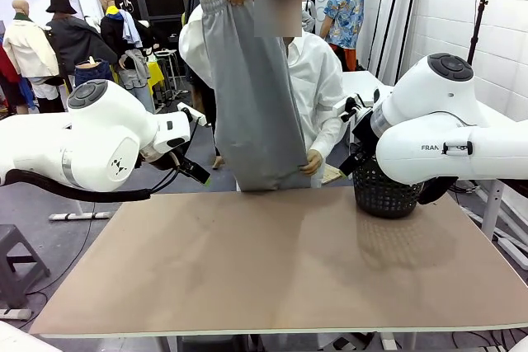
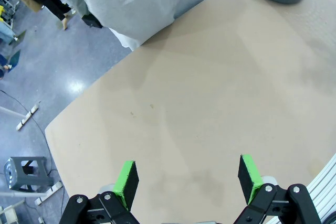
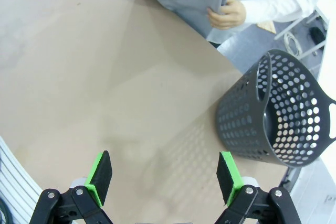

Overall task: Fold the training pants.
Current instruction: Grab both ends of the Training pants handed by a person.

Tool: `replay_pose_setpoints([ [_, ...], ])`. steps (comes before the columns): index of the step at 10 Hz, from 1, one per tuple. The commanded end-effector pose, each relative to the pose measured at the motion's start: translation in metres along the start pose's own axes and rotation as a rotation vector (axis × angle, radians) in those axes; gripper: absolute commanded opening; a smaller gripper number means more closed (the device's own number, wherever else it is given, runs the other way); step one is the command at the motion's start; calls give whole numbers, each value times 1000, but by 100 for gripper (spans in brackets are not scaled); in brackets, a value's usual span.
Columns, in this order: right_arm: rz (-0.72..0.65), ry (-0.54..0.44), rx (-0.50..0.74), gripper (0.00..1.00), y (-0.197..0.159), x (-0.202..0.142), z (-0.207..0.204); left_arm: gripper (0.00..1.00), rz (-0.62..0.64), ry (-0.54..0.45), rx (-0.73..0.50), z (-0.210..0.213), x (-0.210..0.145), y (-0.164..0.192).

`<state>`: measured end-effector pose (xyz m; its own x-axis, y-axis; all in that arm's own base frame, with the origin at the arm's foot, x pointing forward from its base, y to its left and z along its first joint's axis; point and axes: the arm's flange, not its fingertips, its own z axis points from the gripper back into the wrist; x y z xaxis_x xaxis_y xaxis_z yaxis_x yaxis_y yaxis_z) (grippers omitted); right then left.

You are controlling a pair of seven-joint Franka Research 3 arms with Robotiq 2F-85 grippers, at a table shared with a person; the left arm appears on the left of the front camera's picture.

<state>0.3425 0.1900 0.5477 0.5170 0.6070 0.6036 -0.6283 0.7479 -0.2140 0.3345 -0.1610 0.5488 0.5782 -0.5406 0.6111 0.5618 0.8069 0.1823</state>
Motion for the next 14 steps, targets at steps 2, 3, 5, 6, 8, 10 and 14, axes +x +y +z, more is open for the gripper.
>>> replay_pose_setpoints([
  [2, 1, -2, 5, 100, 1, 0, 0, 100, -7, -1, 0, 0, 0, 0],
  [3, 1, -2, 5, 100, 1, 0, 0, 100, -7, -1, 0, 0, 0, 0],
  [5, 1, -2, 5, 100, 1, 0, 0, 100, -7, -1, 0, 0, 0, 0],
  [6, 1, -2, 5, 100, 1, 0, 0, 100, -7, -1, 0, 0, 0, 0],
  [8, 1, -2, 5, 100, 1, 0, 0, 100, -7, -1, 0, 0, 0, 0],
  [10, 1, -2, 5, 100, 1, 0, 0, 100, -7, -1, 0, 0, 0, 0],
  [14, 1, -2, 5, 100, 1, 0, 0, 100, -7, -1, 0, 0, 0, 0],
])
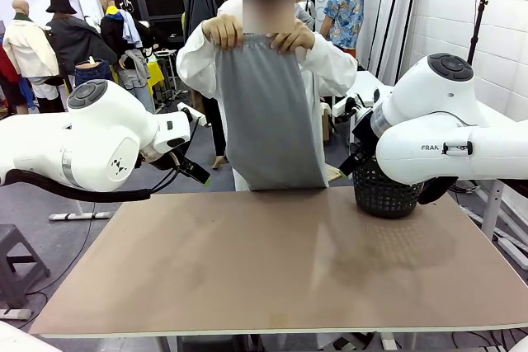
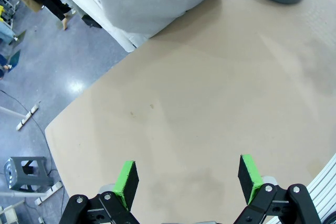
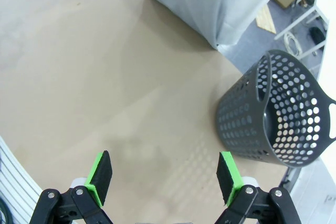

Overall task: Fold the training pants.
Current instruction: Grab both ends of the Training pants handed by a person.

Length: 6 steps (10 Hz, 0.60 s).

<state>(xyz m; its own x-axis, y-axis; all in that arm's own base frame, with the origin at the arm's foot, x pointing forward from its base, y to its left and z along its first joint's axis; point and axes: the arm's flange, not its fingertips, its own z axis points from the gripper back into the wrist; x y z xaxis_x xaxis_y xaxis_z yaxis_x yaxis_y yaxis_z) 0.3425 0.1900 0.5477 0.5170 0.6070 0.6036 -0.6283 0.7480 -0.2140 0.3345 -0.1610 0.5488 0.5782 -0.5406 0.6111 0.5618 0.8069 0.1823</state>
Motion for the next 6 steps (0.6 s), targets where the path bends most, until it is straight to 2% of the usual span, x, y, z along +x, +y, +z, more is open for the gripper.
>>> replay_pose_setpoints([
  [1, 1, -2, 5, 100, 1, 0, 0, 100, -7, -1, 0, 0, 0, 0],
  [6, 1, -2, 5, 100, 1, 0, 0, 100, -7, -1, 0, 0, 0, 0],
])
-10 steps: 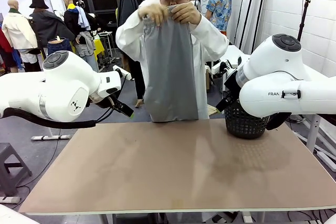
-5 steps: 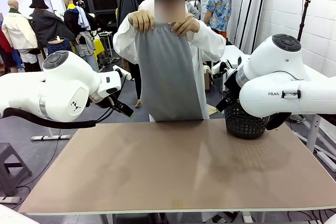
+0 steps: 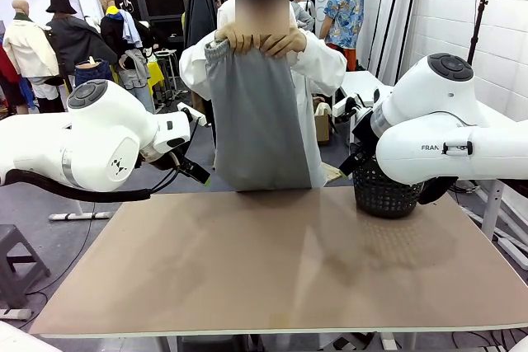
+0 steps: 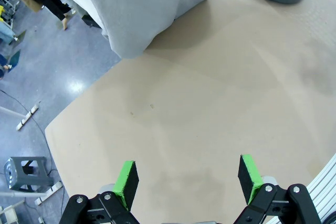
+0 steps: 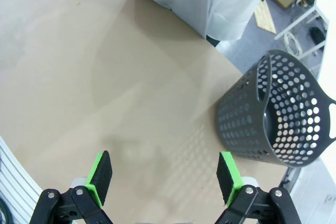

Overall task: Fold the training pants.
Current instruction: Grab both ends of the Training pants handed by a person.

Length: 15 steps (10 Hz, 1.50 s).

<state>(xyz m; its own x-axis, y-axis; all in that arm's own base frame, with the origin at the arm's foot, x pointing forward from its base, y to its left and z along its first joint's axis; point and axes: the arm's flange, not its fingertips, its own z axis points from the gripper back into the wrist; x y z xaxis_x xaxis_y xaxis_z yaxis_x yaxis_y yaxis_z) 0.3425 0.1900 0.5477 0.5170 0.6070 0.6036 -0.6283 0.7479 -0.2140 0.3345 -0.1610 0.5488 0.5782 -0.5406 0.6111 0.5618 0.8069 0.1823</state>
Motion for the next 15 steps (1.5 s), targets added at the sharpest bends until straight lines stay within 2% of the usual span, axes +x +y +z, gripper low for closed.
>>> replay_pose_setpoints([
  [1, 1, -2, 5, 100, 1, 0, 0, 100, -7, -1, 0, 0, 0, 0],
  [15, 1, -2, 5, 100, 1, 0, 0, 100, -7, -1, 0, 0, 0, 0],
])
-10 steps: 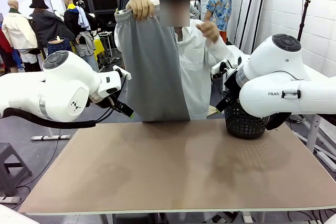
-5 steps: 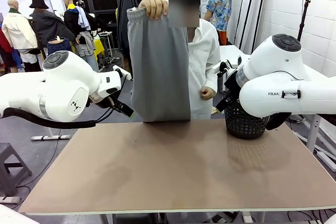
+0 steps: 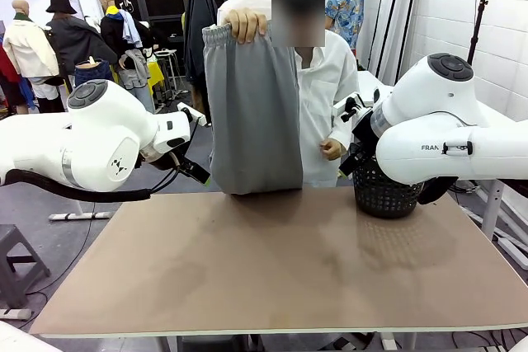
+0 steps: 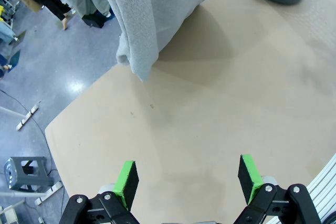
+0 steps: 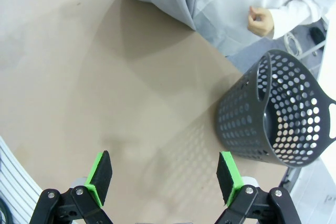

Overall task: Fold the training pants.
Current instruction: Grab both ends of the Training pants handed by a person.

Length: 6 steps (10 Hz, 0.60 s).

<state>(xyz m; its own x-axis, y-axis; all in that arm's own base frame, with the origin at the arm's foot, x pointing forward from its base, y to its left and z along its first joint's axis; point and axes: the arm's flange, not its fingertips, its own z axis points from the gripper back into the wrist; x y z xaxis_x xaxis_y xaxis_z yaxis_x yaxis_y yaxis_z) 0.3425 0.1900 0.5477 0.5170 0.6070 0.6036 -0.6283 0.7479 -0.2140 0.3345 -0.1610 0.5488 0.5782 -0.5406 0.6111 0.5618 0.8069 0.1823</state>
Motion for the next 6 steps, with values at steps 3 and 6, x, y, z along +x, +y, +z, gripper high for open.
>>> replay_pose_setpoints([
  [3, 1, -2, 5, 100, 1, 0, 0, 100, -7, -1, 0, 0, 0, 0],
  [6, 1, -2, 5, 100, 1, 0, 0, 100, -7, -1, 0, 0, 0, 0],
])
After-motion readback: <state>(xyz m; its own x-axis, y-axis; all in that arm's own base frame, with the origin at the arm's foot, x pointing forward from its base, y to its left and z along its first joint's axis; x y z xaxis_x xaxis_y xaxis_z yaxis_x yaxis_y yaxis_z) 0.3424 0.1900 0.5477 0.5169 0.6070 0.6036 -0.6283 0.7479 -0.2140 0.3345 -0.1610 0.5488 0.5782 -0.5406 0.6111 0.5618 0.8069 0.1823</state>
